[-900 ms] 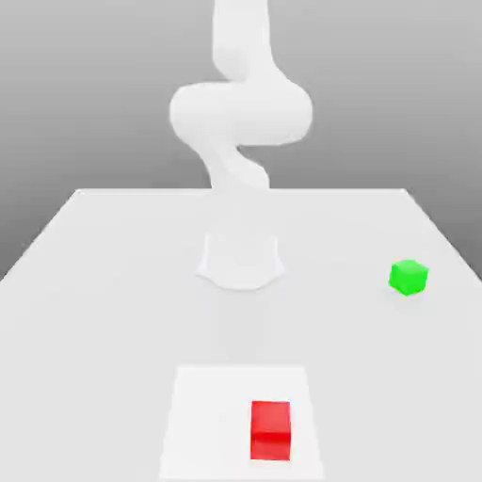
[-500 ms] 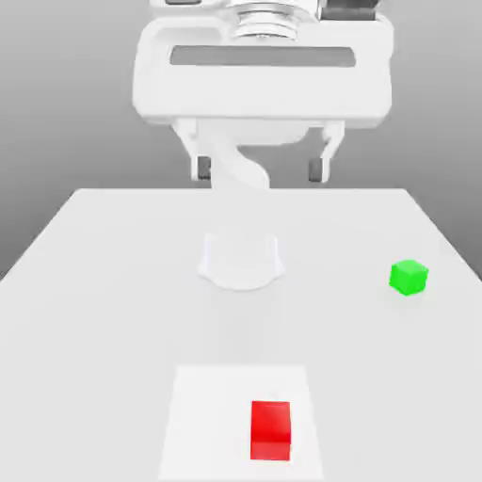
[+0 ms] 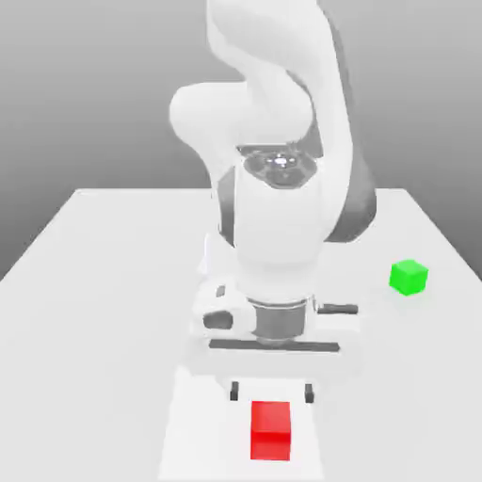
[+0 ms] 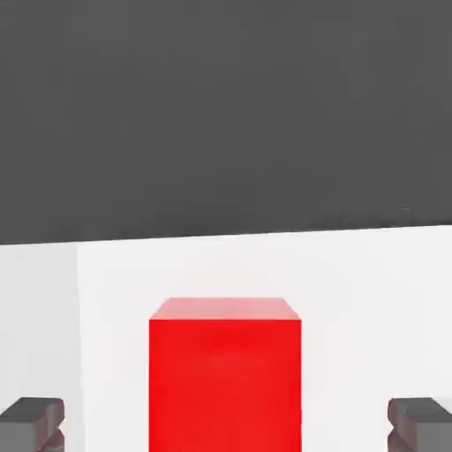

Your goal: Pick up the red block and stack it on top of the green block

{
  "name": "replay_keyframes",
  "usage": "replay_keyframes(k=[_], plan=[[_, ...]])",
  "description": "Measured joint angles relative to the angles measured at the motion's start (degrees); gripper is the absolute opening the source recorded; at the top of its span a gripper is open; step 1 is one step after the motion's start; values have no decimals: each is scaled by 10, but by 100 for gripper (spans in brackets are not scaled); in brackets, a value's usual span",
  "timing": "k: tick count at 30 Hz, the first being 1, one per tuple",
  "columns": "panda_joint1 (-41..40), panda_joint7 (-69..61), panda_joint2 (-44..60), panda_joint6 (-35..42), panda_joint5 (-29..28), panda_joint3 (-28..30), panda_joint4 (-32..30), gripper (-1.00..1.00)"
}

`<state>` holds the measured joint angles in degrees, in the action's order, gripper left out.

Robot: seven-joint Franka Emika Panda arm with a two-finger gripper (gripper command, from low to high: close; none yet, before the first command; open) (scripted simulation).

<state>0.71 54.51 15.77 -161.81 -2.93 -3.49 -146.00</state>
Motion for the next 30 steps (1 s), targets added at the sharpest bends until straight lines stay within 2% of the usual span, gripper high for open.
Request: replay_keyframes(k=[1, 2, 9, 14, 16, 21, 30], plan=[[3, 3, 21, -17, -4, 4, 3, 0], [5, 5, 35, -29, -6, 6, 5, -100], [5, 5, 35, -30, -7, 6, 5, -100], [-2, -8, -55, 46, 11, -6, -9, -100], [18, -23, -85, 61, 29, -39, -23, -100], [150, -74, -151, 78, 92, -127, -66, -100], [367, -149, -257, 96, 182, -232, -147, -100]])
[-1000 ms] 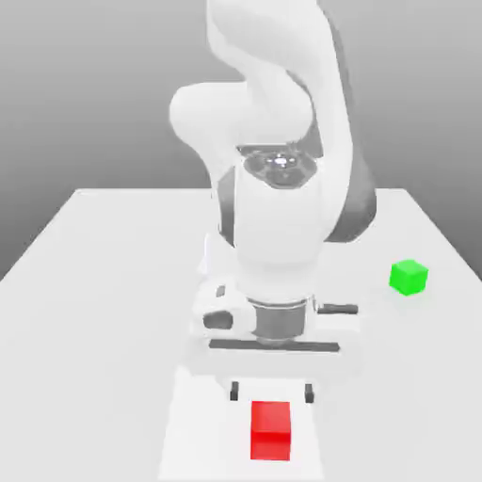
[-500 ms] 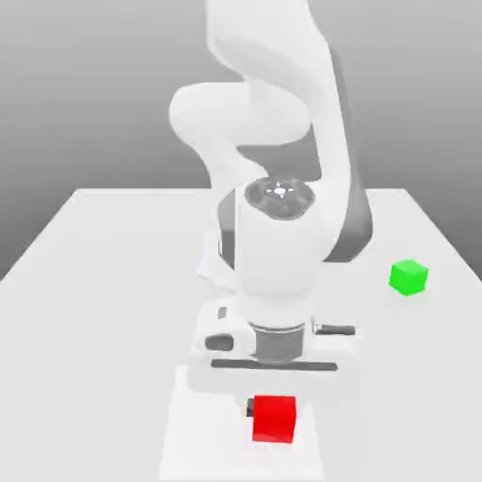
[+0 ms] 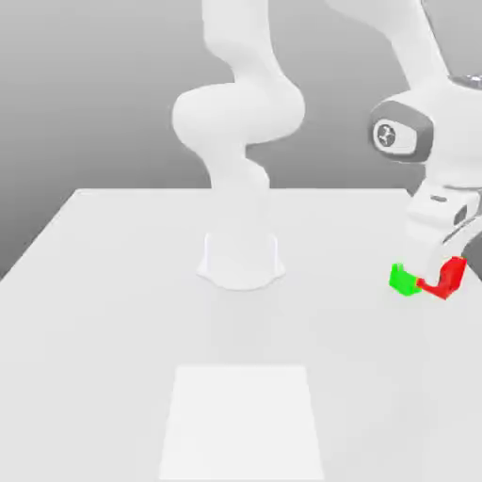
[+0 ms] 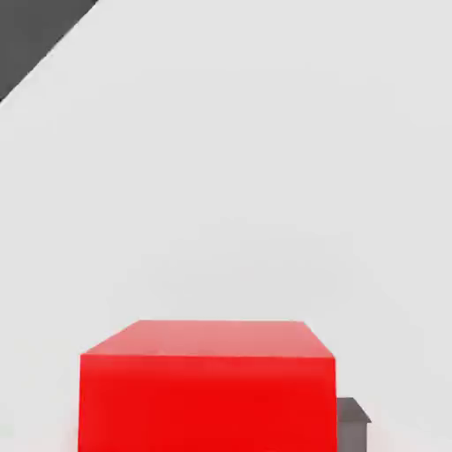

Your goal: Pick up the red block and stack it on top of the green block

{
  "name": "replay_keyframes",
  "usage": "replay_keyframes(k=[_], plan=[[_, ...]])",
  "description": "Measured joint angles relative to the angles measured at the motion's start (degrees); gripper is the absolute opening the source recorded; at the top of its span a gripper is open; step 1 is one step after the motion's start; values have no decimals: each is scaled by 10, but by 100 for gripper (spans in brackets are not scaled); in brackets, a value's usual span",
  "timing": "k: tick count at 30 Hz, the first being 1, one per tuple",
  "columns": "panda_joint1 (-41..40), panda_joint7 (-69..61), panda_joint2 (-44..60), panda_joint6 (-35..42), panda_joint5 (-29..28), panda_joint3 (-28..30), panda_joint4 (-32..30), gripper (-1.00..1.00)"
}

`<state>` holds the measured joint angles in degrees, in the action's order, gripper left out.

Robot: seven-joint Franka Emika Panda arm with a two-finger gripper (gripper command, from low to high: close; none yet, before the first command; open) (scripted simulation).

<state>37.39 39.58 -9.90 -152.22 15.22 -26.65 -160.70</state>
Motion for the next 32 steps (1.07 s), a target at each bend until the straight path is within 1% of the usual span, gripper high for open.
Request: replay_keyframes(k=[4, 6, 13, 23, 28, 32], plan=[[96, -25, -41, 3, 27, -55, -38, -100], [125, -31, -50, 0, 32, -74, -50, -100], [111, -9, -19, -39, -2, -97, -53, -100], [71, 48, 46, -99, -85, -117, -53, -100], [52, 91, 81, -127, -147, -117, -53, -100], [47, 133, 111, -148, -207, -105, -53, -100]])
